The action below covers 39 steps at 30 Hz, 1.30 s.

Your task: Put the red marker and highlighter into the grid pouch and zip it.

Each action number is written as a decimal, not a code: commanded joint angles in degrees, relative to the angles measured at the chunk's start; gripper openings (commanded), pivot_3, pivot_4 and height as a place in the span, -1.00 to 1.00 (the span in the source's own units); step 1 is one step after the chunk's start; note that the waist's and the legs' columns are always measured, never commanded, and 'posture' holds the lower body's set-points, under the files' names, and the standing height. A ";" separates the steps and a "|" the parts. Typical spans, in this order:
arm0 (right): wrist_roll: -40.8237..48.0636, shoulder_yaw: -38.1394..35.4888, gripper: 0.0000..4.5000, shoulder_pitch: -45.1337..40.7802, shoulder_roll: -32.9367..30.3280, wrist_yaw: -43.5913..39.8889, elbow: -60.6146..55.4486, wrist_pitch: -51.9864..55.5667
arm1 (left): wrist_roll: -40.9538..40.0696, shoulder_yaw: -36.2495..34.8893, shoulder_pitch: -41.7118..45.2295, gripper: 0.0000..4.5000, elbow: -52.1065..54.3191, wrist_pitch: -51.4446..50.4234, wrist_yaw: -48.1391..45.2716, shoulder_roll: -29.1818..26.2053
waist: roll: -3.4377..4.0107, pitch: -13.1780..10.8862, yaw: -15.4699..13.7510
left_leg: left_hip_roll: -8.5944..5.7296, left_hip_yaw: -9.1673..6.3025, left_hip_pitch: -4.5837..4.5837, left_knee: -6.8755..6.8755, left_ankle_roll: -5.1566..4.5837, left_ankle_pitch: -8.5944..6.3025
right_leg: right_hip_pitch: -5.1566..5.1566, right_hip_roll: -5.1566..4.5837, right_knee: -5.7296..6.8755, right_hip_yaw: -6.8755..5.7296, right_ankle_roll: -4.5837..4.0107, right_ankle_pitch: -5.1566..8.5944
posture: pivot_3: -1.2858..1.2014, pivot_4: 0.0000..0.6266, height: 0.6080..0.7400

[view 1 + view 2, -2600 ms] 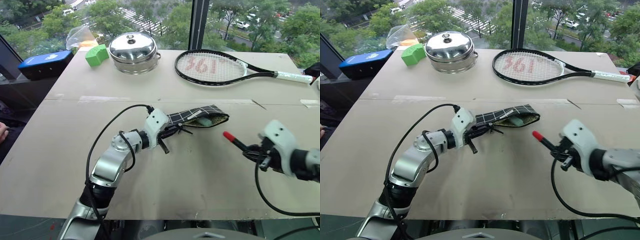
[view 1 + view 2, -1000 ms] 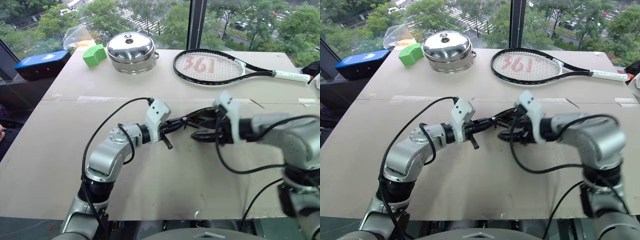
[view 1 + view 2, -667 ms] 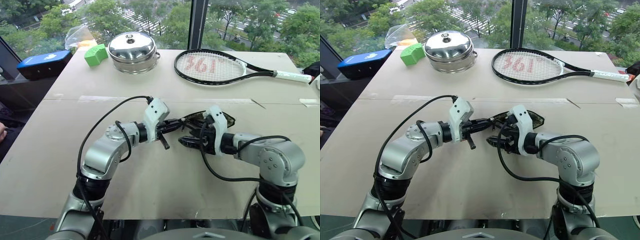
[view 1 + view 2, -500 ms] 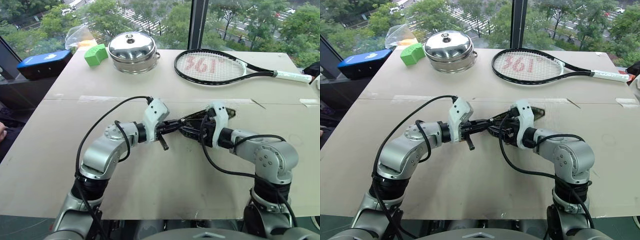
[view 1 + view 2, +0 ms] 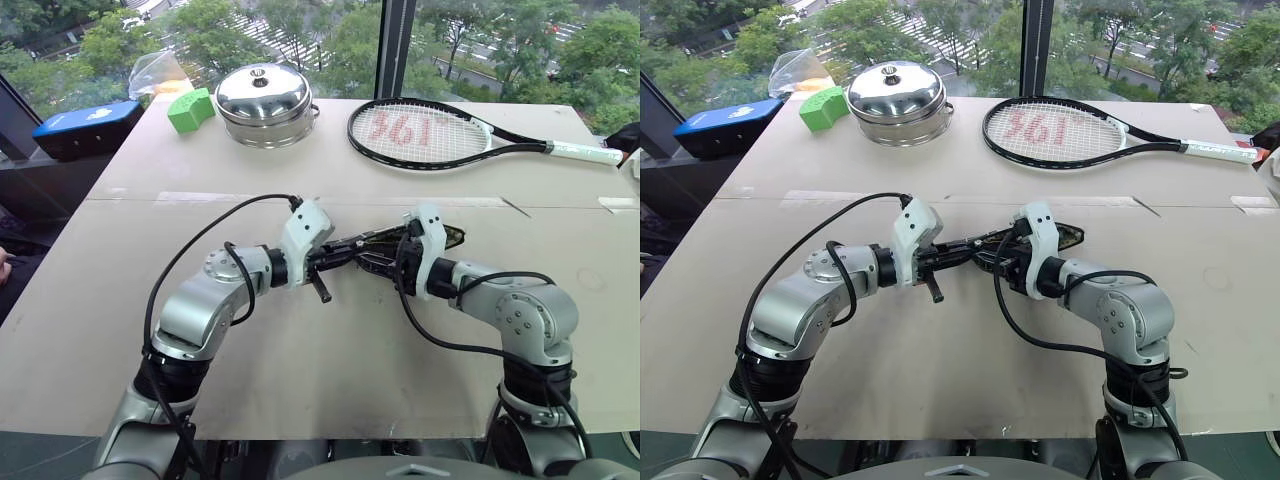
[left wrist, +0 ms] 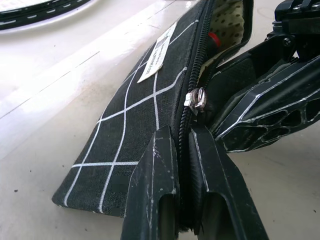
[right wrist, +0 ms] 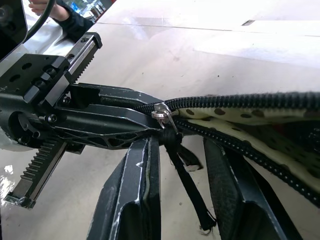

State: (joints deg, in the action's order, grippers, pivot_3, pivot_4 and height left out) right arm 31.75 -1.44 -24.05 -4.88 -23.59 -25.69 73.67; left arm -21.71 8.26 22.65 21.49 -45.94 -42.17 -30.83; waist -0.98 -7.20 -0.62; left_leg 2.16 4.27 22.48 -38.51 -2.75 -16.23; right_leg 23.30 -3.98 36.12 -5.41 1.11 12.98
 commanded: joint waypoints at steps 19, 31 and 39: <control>2.22 -13.99 -0.98 2.19 -14.05 6.56 -8.92 6.89 | 5.08 -0.32 -3.20 -1.00 -0.82 7.10 2.02 -3.28 | 0.02 -0.01 -0.17 | -0.02 0.01 0.06 0.02 -0.01 0.00 | -0.01 -0.05 -0.12 -0.02 0.00 0.00 | 0.03 -0.52 1.00; 1.72 -11.38 -0.73 7.00 -27.36 1.89 -10.14 1.20 | 13.92 4.71 -3.04 -1.00 -8.10 24.72 0.64 -4.12 | 0.03 -0.02 -0.30 | -0.01 0.00 0.04 0.10 -0.16 -0.09 | 0.00 -0.03 -0.18 -0.02 0.00 0.00 | 0.03 -0.52 1.00; -4.64 -12.97 0.88 32.39 -37.19 -11.00 -12.29 -23.39 | 6.38 -3.15 -12.07 0.25 -11.56 37.05 -9.44 -7.74 | -0.01 0.00 -0.32 | 0.03 0.01 0.12 0.11 -0.25 -0.15 | 0.03 -0.08 -0.30 -0.03 0.06 0.04 | 0.03 -0.52 1.00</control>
State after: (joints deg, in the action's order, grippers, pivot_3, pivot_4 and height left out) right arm 28.44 -10.57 4.53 -41.34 -30.62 -35.36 57.80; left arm -10.71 9.99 11.58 8.27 -9.42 -49.16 -37.31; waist -0.99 -7.20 -0.94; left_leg 2.20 4.26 22.58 -38.40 -2.99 -16.37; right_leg 23.31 -4.05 35.82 -5.44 1.20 13.05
